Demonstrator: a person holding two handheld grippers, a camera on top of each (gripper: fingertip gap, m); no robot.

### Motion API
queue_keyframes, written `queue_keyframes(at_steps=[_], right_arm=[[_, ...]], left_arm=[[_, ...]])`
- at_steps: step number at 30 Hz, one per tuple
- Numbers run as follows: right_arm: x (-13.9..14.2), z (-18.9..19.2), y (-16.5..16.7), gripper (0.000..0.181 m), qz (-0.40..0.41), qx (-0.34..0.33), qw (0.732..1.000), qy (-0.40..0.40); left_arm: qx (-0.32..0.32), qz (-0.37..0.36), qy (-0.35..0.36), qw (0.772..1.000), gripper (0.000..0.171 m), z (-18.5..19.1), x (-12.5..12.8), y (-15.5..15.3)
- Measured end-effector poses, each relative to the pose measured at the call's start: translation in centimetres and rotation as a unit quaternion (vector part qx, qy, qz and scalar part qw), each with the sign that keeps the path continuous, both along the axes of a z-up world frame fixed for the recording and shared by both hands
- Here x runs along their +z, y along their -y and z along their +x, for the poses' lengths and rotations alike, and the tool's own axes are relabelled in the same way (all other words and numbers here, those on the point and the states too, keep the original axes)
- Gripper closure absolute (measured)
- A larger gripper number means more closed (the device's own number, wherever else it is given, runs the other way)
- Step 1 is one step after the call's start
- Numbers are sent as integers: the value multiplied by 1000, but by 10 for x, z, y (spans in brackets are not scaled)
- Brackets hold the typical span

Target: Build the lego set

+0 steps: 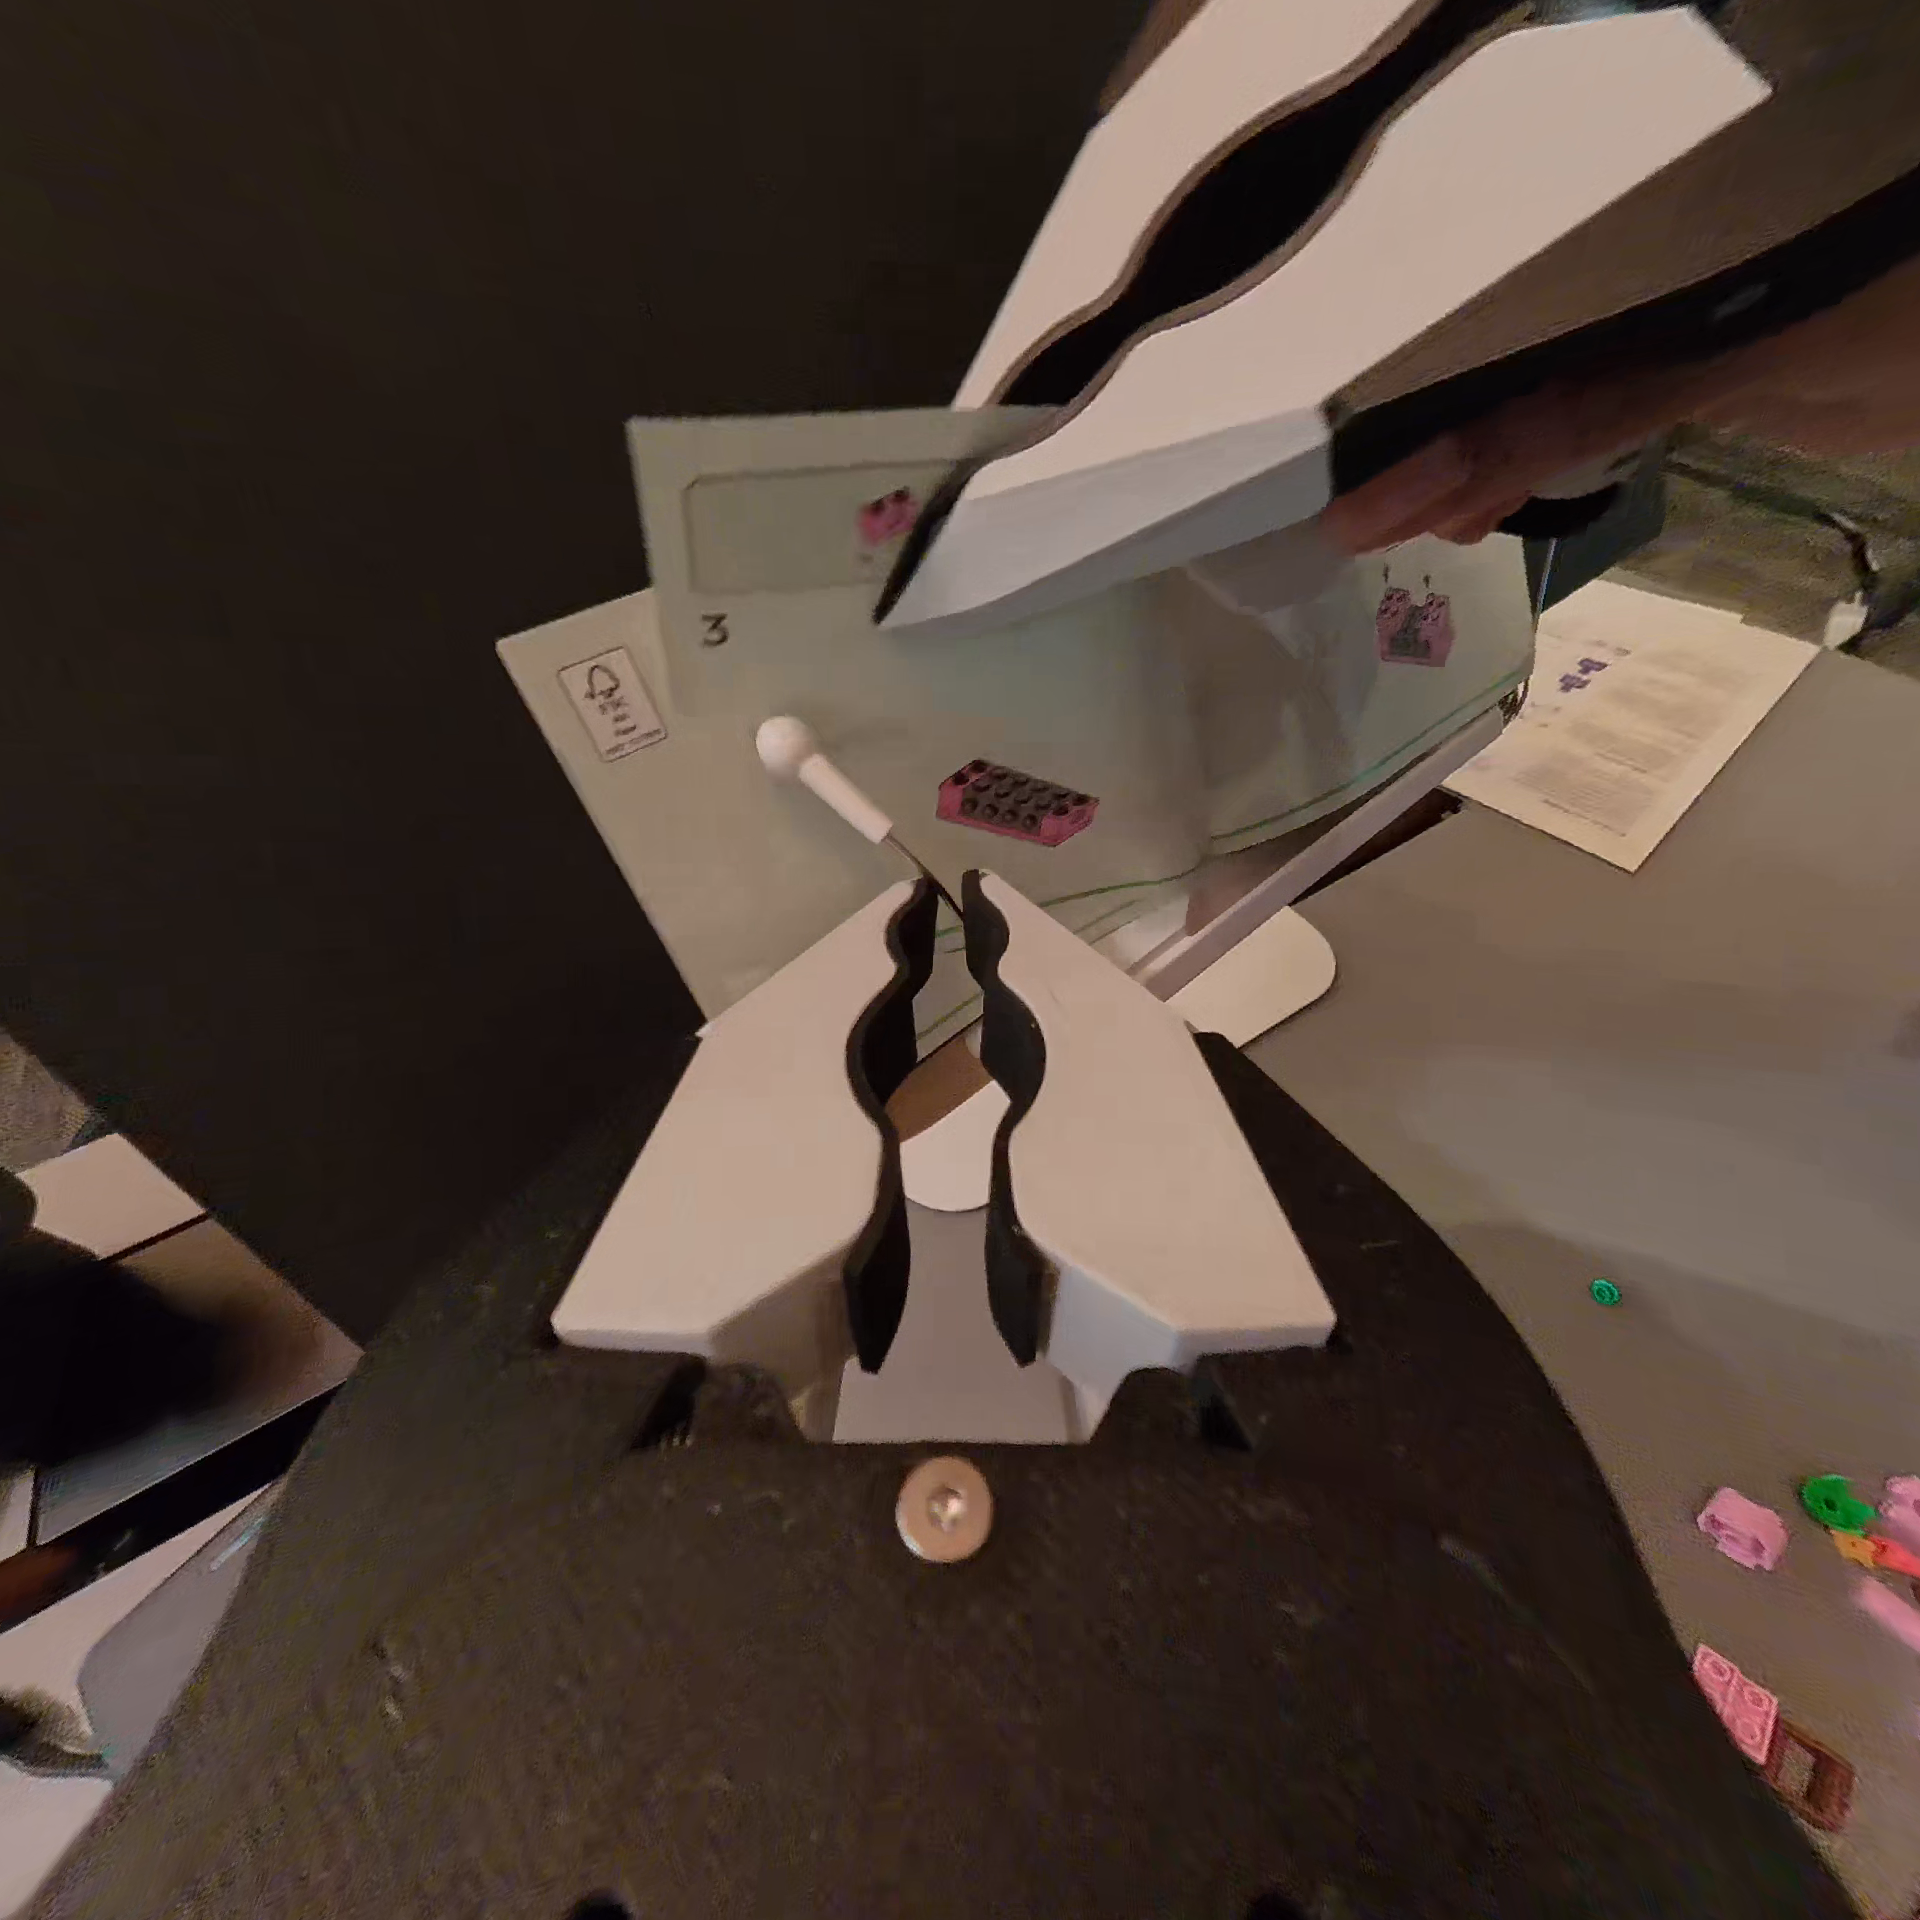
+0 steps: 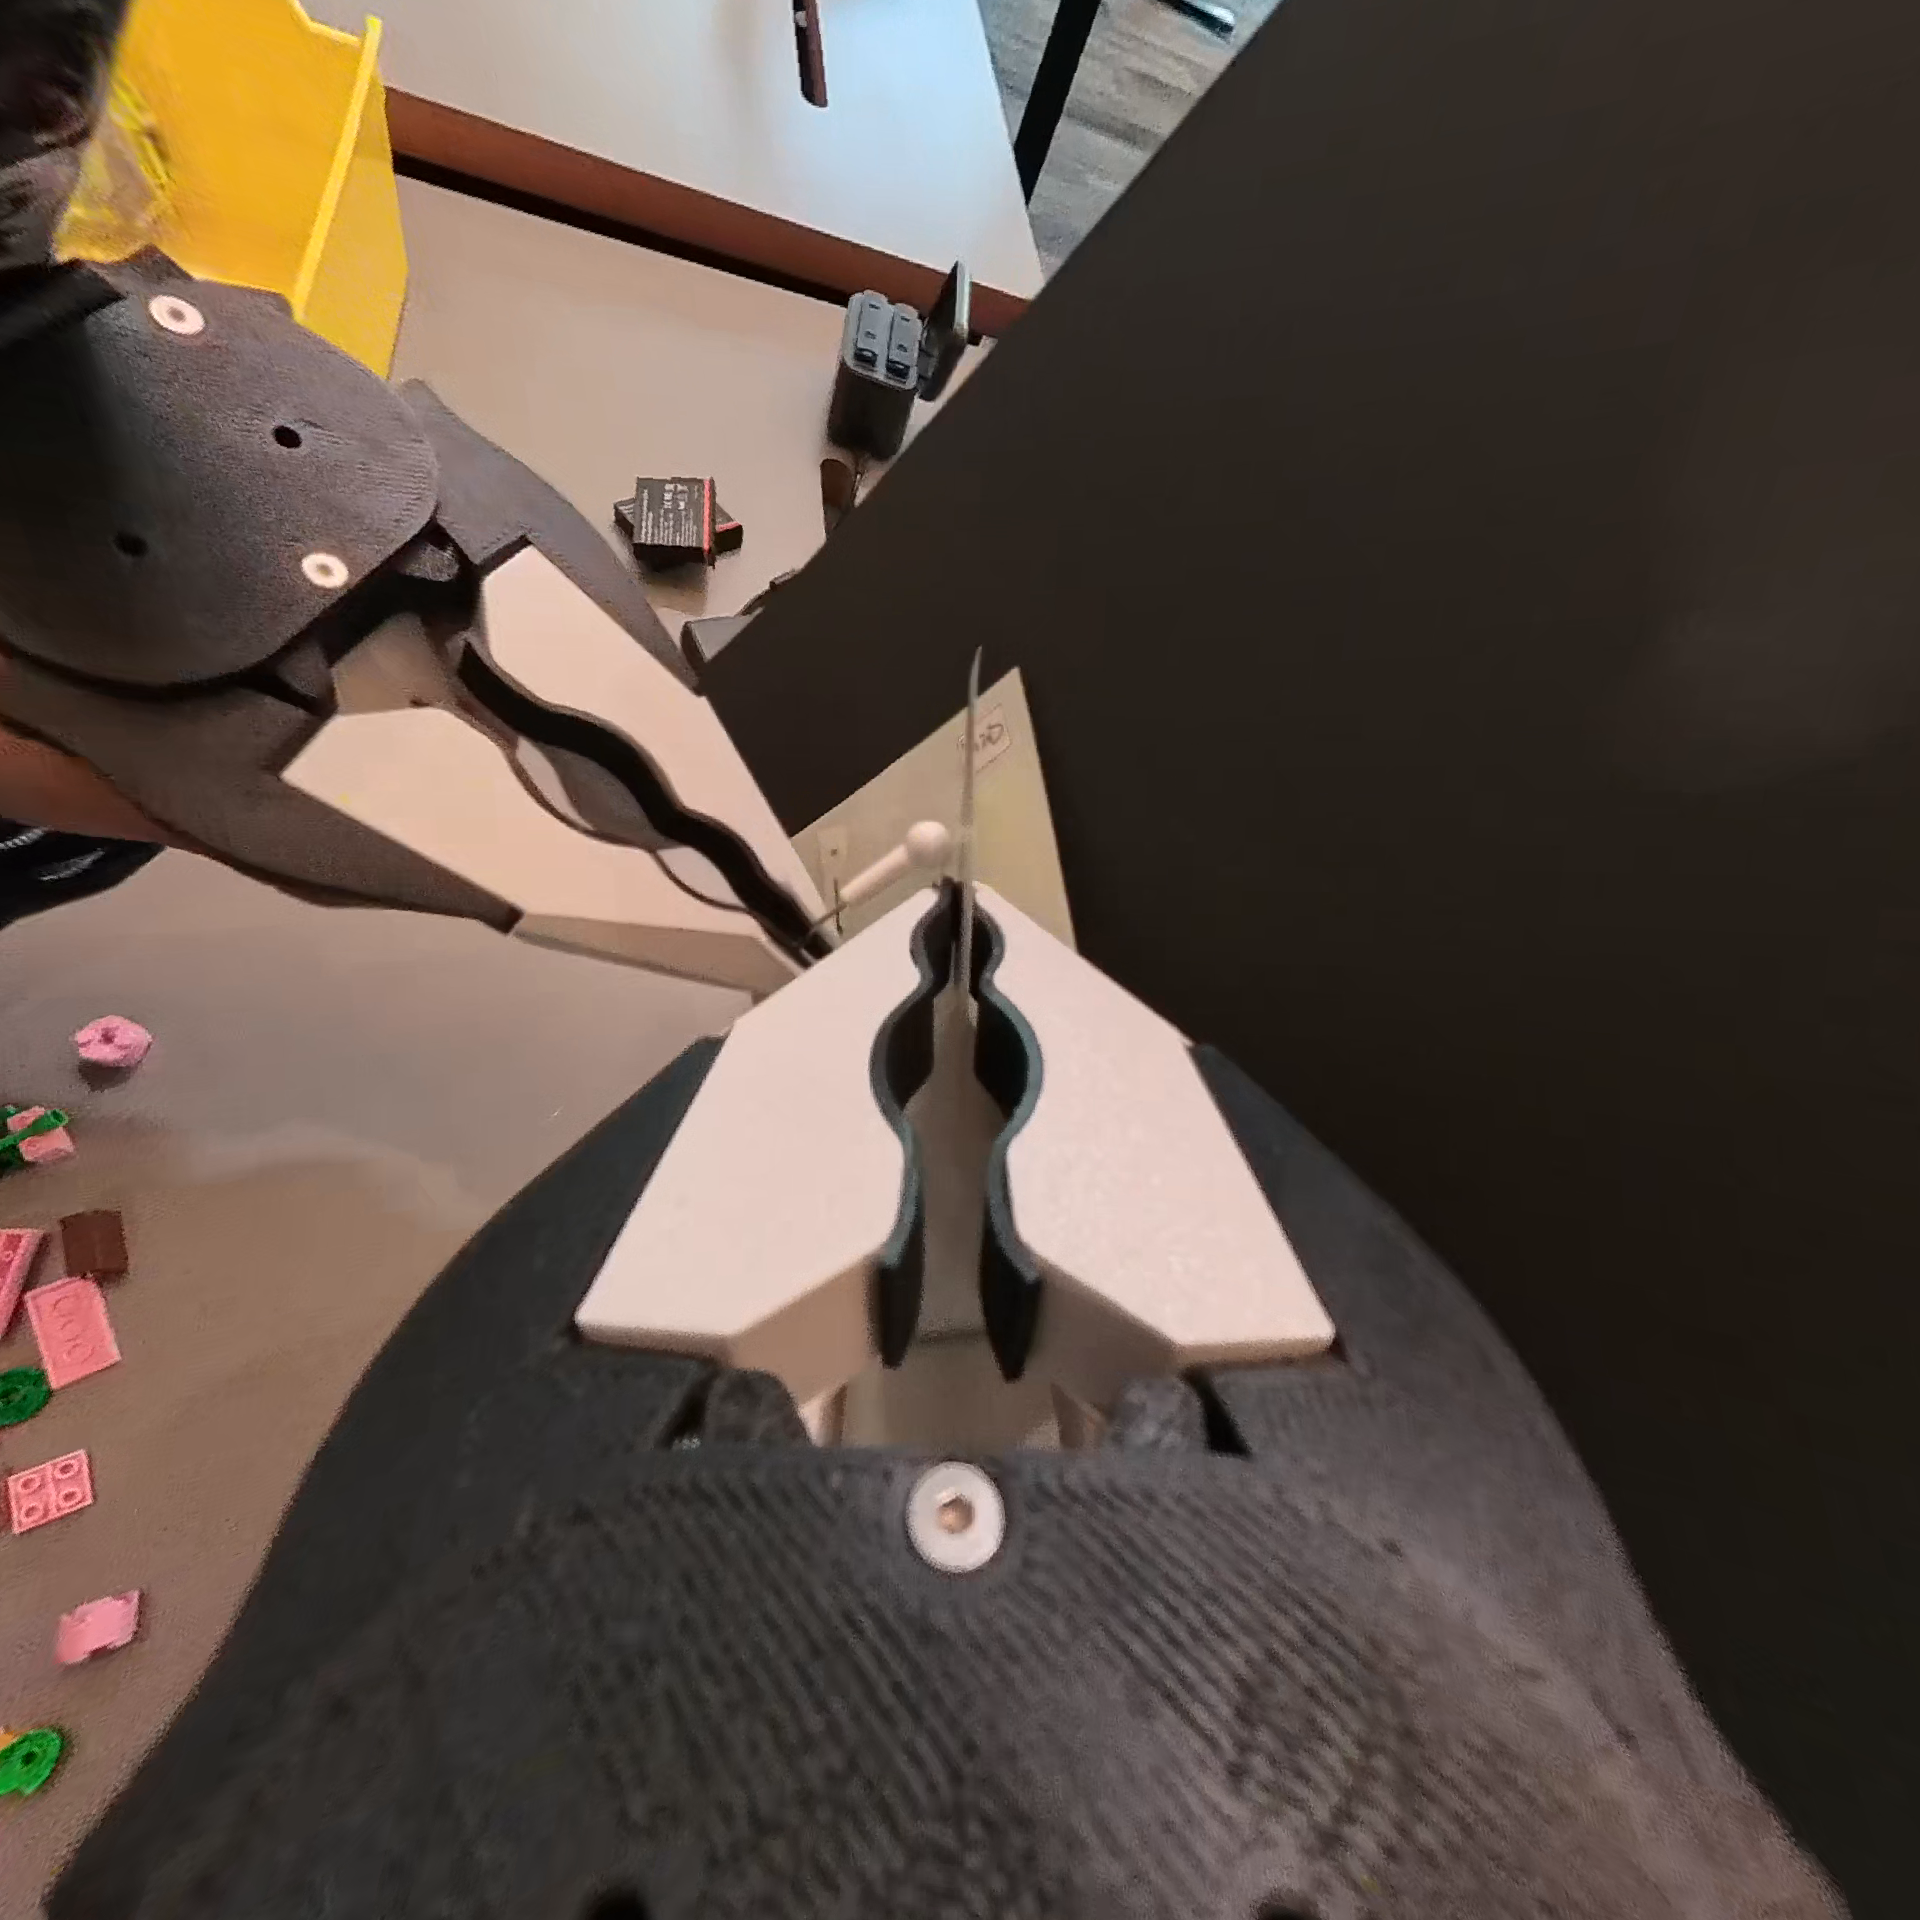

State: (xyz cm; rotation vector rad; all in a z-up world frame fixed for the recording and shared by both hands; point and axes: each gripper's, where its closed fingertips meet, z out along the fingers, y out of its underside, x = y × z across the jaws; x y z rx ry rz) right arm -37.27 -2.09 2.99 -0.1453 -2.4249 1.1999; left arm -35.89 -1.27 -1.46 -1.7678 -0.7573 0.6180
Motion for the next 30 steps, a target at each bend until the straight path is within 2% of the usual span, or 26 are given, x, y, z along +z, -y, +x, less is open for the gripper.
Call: queue_keyframes(at_steps=[7, 13, 14, 19, 23, 26, 30], right_arm=[[-11, -6, 15, 181, 52, 15, 999, -6], [-13, -8, 21, 181, 61, 14, 998, -22], [-12, -8, 22, 179, 59, 11, 998, -27], [0, -8, 16, 142, 41, -20, 997, -68], [29, -3, -4, 133, -11, -67, 987, -144], [41, 7, -22, 142, -48, -93, 976, -190], [21, 10, -43, 163, -49, -119, 976, -176]], left_arm=[[-7, 23, 23, 999, 168, 0, -2, 3], [-4, 18, 30, 999, 168, 0, -4, 4], [-3, 16, 30, 999, 168, 0, -4, 4], [2, 20, 43, 999, 168, 0, -5, 5], [-1, 18, 55, 998, 169, 3, -7, 7], [-7, 24, 61, 998, 170, 5, -6, 7], [-10, 7, 54, 998, 170, 7, -6, 5]])
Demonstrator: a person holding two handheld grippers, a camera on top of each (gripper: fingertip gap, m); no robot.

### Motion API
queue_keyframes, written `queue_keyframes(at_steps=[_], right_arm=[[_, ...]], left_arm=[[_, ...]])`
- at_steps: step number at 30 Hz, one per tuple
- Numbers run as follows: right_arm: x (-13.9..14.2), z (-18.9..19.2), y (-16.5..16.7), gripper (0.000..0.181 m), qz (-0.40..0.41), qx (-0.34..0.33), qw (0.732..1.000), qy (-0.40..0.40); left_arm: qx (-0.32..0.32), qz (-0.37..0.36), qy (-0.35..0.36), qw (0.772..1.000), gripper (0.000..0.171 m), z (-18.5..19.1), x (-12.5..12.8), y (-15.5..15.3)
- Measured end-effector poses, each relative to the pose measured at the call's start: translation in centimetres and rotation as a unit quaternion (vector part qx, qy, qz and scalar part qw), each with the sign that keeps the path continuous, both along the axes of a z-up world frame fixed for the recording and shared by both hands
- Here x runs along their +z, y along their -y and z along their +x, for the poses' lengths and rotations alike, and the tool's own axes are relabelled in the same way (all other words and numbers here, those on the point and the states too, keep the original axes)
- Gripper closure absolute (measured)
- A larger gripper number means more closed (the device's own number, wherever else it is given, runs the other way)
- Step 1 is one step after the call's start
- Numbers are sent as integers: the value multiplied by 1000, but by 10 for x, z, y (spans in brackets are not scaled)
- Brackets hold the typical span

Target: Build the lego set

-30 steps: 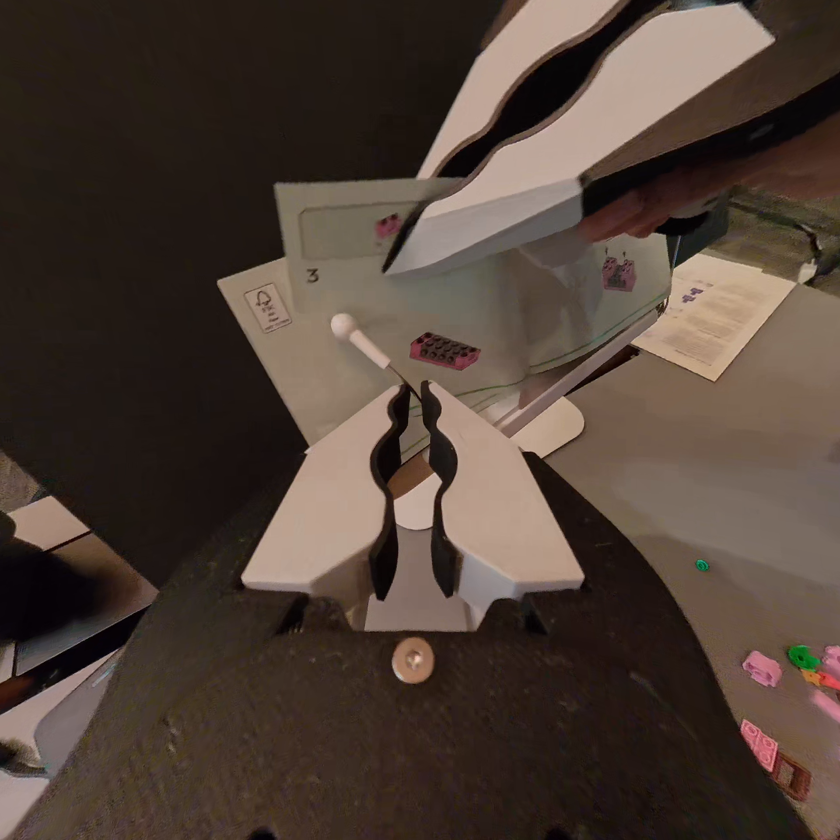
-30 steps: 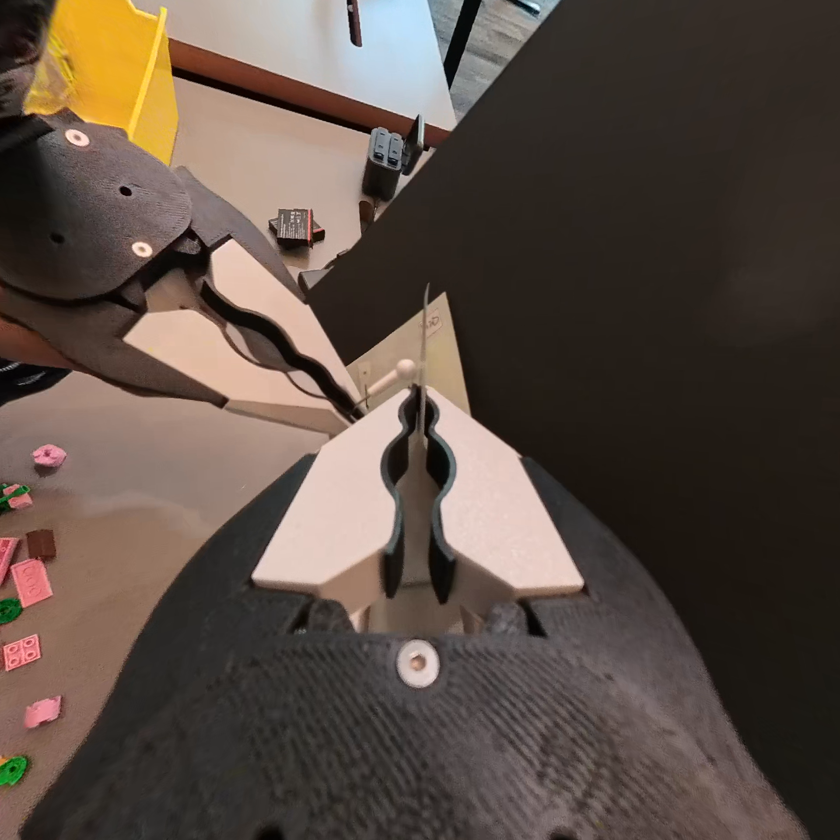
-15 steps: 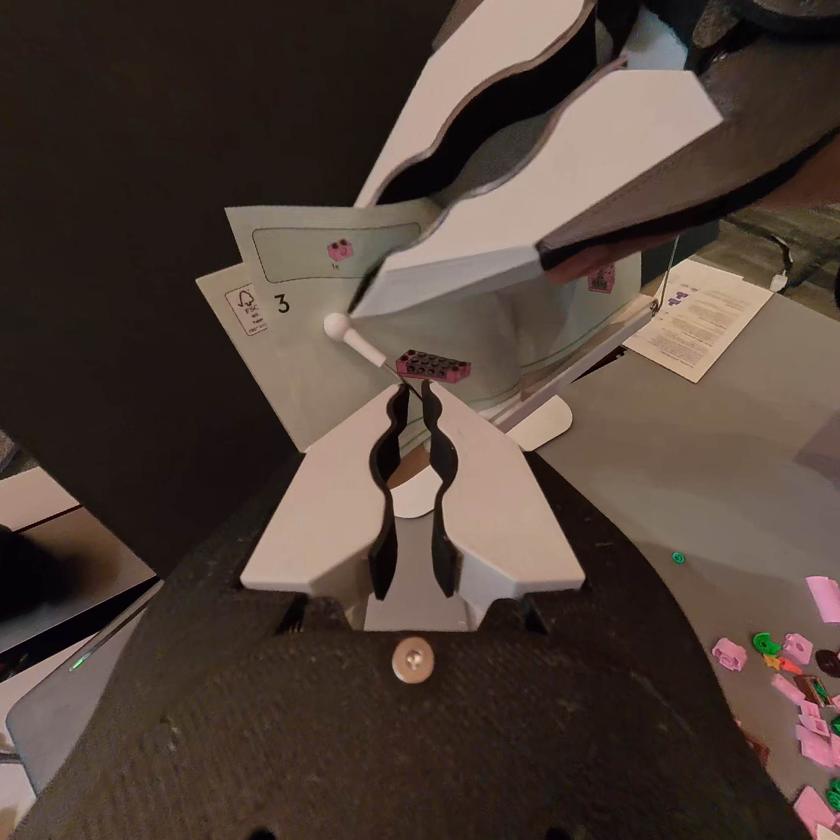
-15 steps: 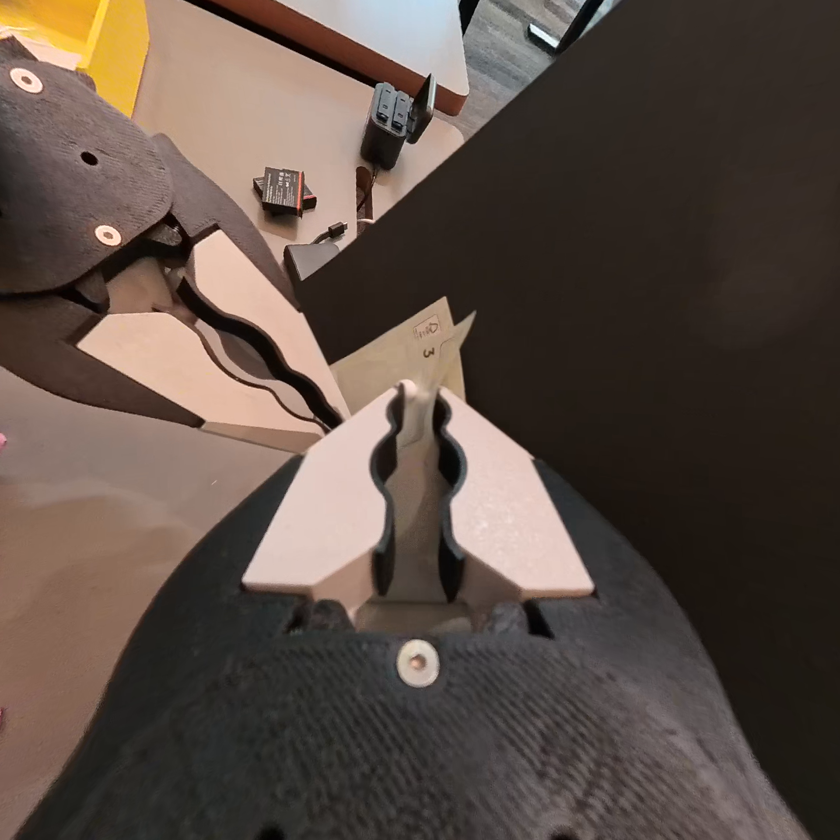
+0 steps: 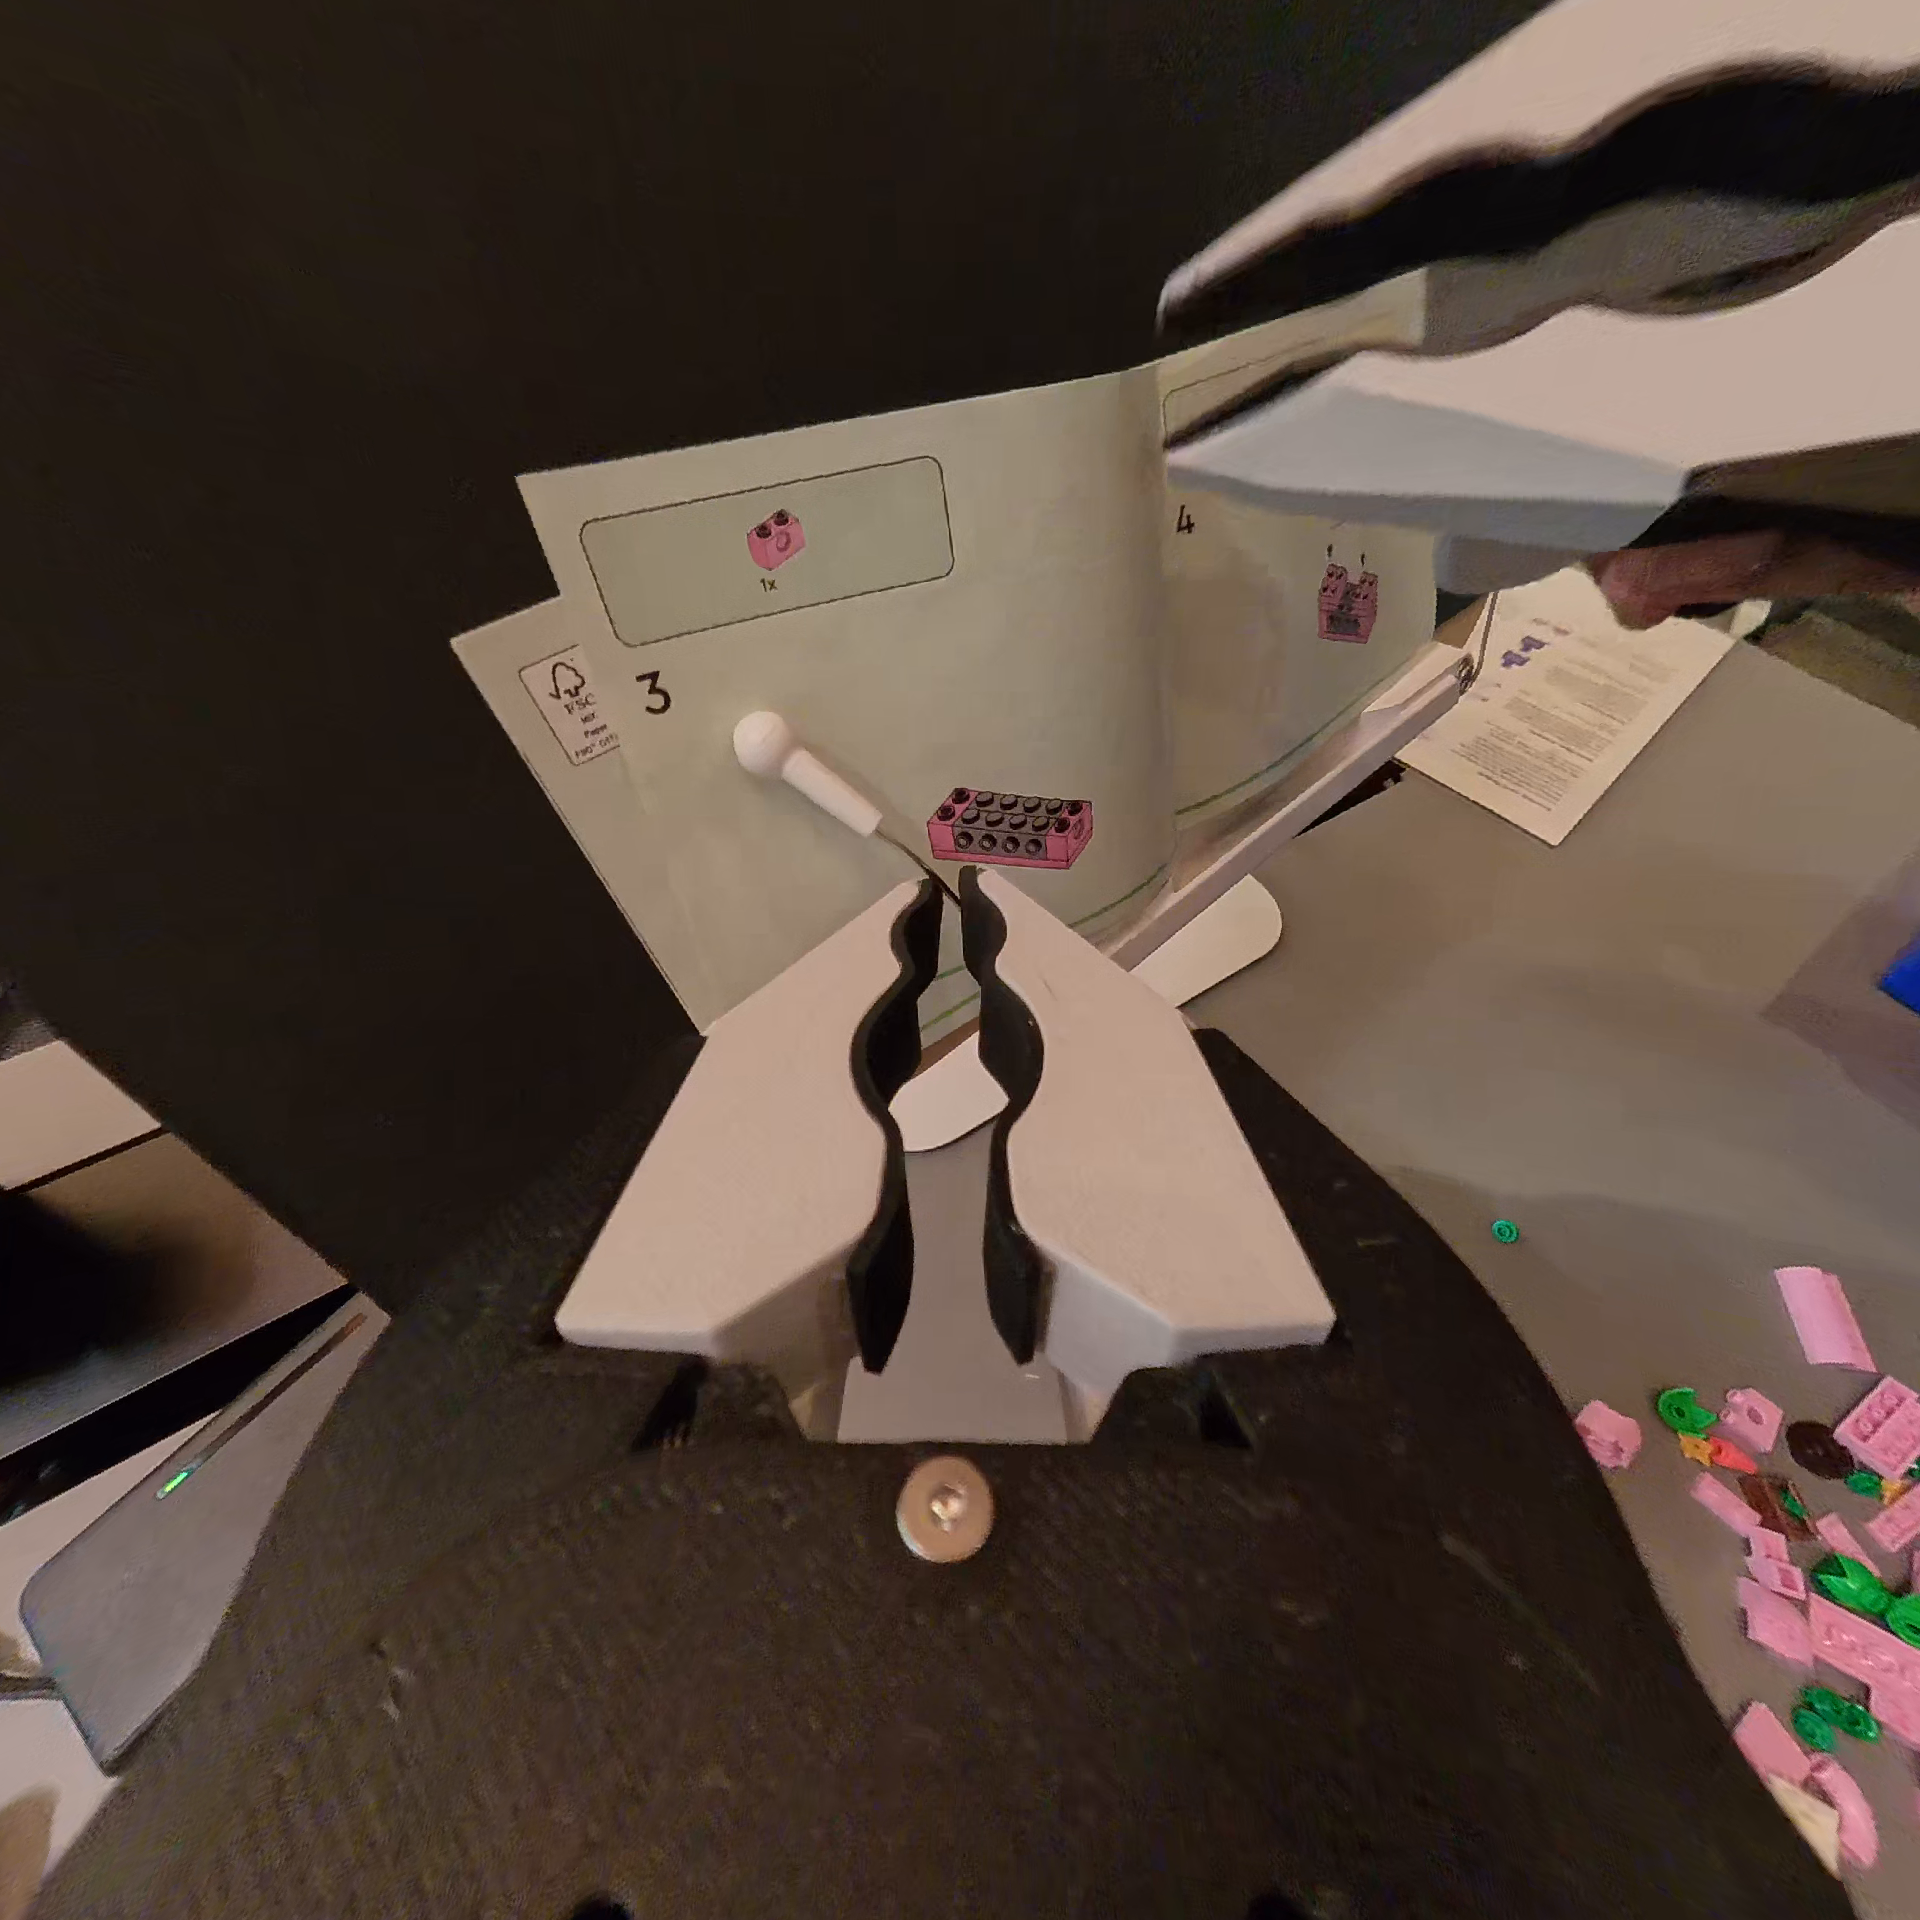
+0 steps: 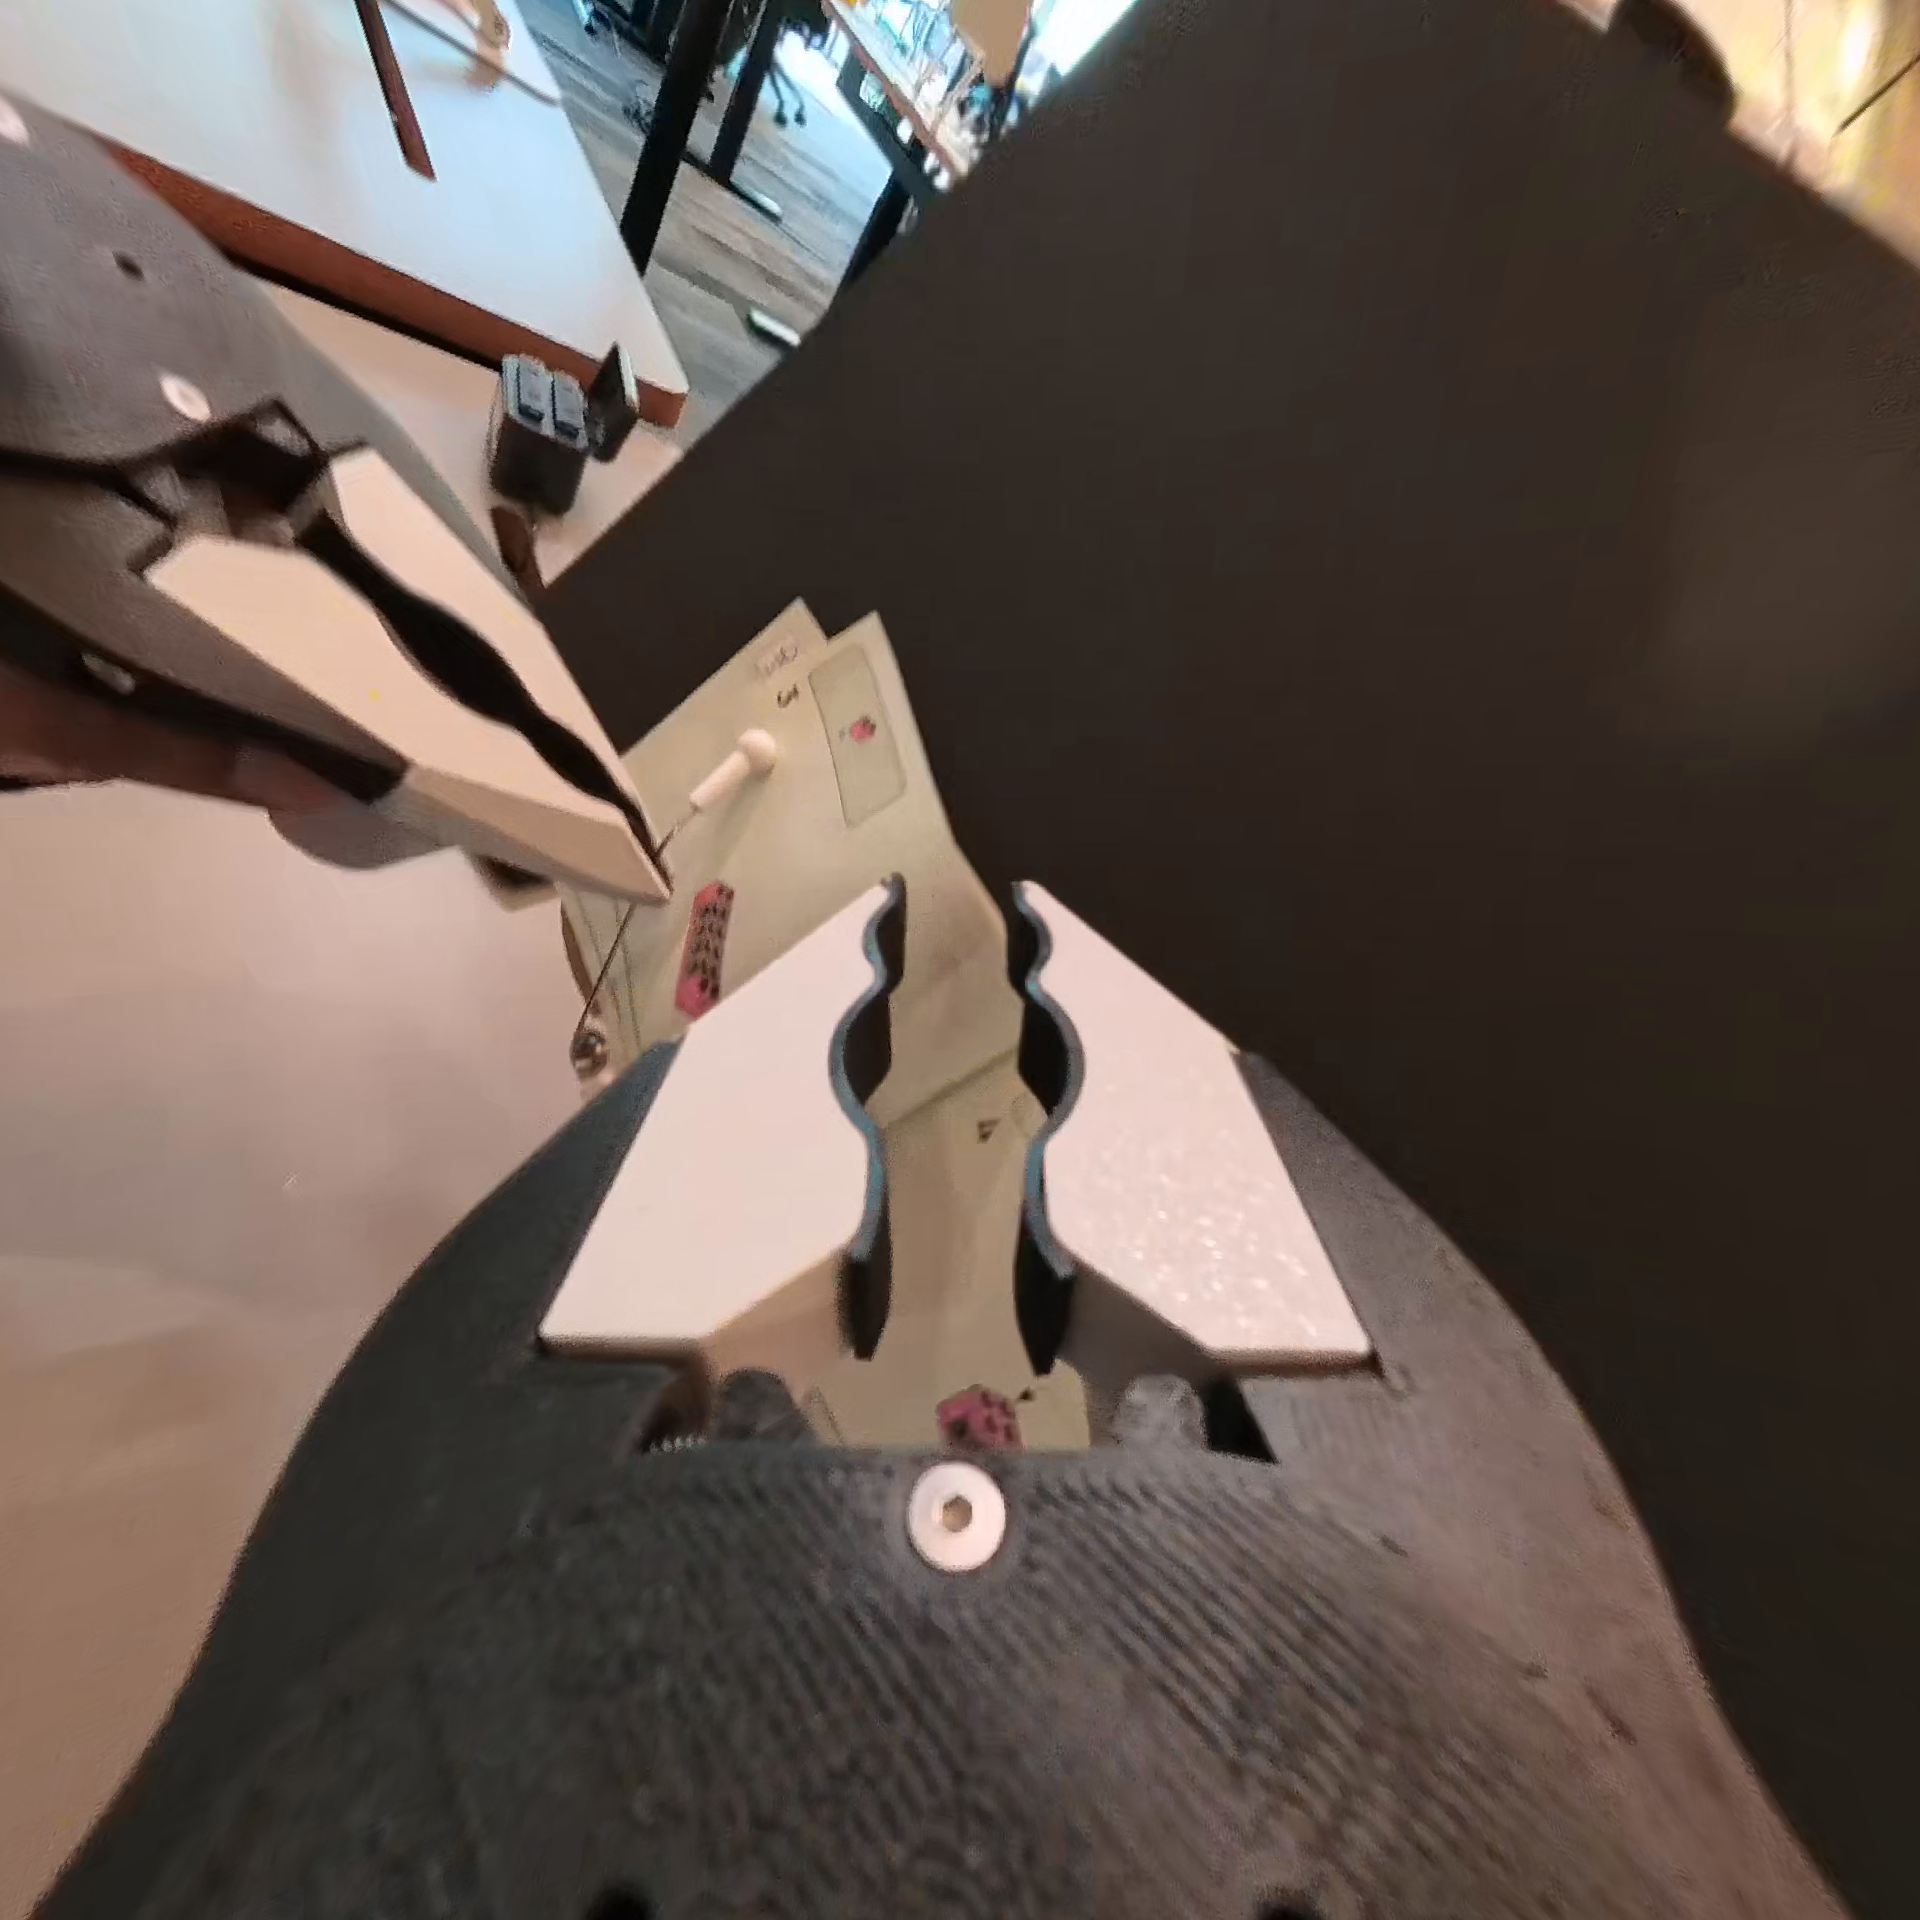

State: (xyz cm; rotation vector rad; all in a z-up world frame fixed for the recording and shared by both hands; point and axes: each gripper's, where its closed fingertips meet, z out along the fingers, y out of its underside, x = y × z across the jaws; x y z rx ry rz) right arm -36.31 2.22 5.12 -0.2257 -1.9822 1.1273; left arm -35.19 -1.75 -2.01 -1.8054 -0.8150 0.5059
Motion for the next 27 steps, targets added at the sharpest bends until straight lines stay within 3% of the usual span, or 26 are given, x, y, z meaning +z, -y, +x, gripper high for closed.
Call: queue_keyframes(at_steps=[8, 15, 23, 25, 27], right_arm=[[-41, -14, 10, 168, 41, 2, 999, 11], [-43, -17, 19, 173, 67, 0, 997, -36], [-41, 3, 16, 165, 101, 2, 993, -65], [-50, 12, 16, 162, 123, 14, 990, -68], [-68, 16, 17, 148, 155, 22, 986, -55]], left_arm=[[8, -33, -15, 999, 169, 0, -1, -2], [6, 5, 3, 1000, 169, -2, -1, -1], [17, 3, -3, 1000, 168, -1, 4, 3], [16, 12, -4, 1000, 170, 0, 7, 5], [24, 23, -9, 999, 171, -1, 11, 9]])
